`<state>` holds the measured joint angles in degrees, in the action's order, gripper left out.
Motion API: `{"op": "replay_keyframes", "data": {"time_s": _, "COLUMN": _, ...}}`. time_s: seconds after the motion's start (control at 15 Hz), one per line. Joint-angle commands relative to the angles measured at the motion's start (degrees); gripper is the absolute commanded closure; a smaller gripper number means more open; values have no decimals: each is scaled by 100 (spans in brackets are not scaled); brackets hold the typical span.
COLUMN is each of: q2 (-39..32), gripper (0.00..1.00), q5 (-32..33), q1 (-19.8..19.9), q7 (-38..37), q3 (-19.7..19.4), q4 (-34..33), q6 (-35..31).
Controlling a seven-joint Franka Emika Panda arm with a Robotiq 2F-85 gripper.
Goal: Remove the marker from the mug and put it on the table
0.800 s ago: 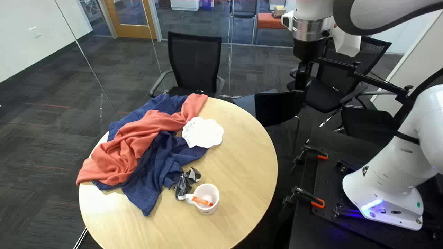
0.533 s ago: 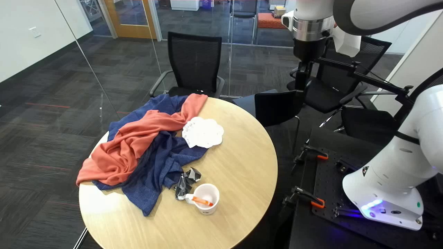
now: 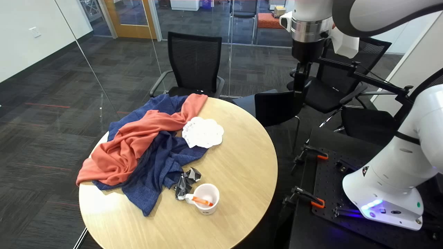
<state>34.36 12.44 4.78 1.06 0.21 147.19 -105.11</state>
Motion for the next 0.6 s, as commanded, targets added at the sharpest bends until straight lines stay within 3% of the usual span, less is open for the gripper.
{"op": "replay_keyframes", "data": {"time_s": 0.0, "q2": -142, "gripper": 0, "q5": 12, "q1": -268, "q7": 88, "q3": 6, "q4": 139, "q6": -406}}
{"op": "replay_keyframes", "data": {"time_s": 0.53, "q2": -614, "gripper": 0, "q5": -470, "q1": -973, "q7": -63, "q3": 283, "q4": 784, "q6": -2345}}
